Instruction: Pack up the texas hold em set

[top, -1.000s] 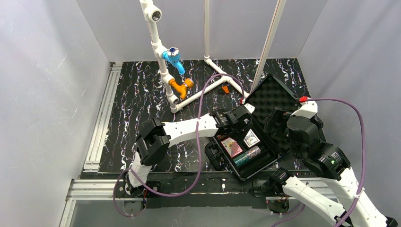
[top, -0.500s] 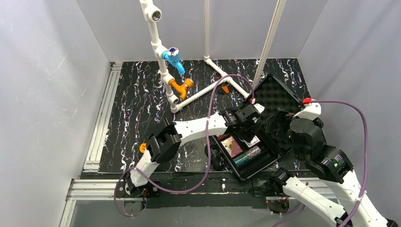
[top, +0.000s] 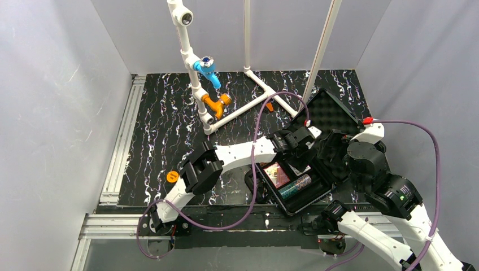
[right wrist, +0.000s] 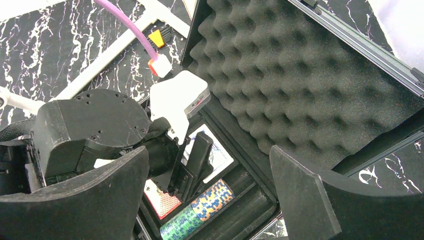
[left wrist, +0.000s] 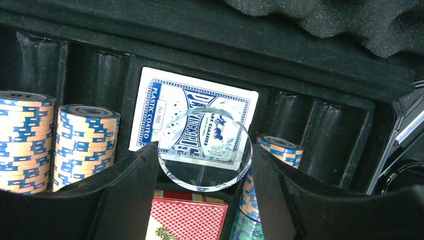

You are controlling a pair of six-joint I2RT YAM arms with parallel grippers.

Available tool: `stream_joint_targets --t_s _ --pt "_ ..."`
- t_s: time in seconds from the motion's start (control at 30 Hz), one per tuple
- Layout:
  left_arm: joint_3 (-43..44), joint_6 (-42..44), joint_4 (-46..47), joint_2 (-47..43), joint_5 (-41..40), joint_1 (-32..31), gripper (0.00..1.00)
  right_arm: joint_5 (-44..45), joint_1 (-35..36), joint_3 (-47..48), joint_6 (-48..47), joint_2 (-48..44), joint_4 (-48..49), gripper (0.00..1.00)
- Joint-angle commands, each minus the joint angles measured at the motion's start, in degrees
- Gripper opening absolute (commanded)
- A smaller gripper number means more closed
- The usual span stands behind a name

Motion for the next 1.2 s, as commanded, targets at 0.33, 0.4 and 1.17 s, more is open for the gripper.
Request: stream_joint_targets --t_s 0.33,0.4,1.17 --pt "3.20 2.52 2.21 1.46 -0.55 -0.53 0.00 1.55 0.10 0.73 0.18 -1.03 0.41 0.98" --pt "3.35 2.63 2.40 1.72 -0.60 -0.58 0.00 1.57 0.10 0.68 0.22 -1.01 0.41 0.98" --pt "4.63 4.39 3.92 3.49 -2.79 -0.67 0.24 0.83 0.05 1.07 0.14 -0.29 0.81 0.98"
